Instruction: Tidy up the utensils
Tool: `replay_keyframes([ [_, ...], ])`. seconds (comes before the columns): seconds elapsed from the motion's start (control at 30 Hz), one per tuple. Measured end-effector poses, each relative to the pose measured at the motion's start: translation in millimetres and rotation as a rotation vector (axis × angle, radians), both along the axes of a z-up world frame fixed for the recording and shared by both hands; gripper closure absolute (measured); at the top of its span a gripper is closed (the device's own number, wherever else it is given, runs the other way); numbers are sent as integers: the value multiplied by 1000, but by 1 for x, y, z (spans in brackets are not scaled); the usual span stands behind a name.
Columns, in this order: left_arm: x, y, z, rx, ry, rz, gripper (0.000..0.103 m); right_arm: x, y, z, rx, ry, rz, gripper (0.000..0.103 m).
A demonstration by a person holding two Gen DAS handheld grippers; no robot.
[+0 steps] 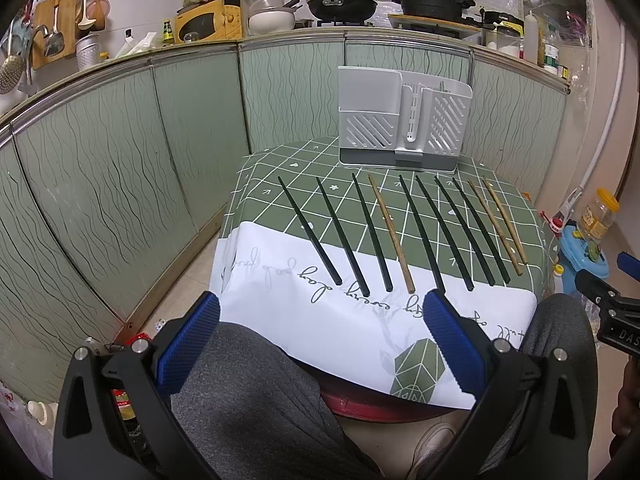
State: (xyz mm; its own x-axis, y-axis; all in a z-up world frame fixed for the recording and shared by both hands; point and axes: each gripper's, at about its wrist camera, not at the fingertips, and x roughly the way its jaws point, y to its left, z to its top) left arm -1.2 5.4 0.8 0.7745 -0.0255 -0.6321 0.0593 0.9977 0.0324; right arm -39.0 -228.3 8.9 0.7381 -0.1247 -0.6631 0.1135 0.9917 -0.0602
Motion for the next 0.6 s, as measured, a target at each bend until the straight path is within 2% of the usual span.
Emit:
replay_keyframes([
  [0.33, 9, 5, -1, 14, 17, 4, 4, 9, -2, -11, 10, 38, 15, 8],
  [0.6, 29, 16, -10, -10, 43, 17, 4, 20, -11, -19, 41, 59, 18, 8],
])
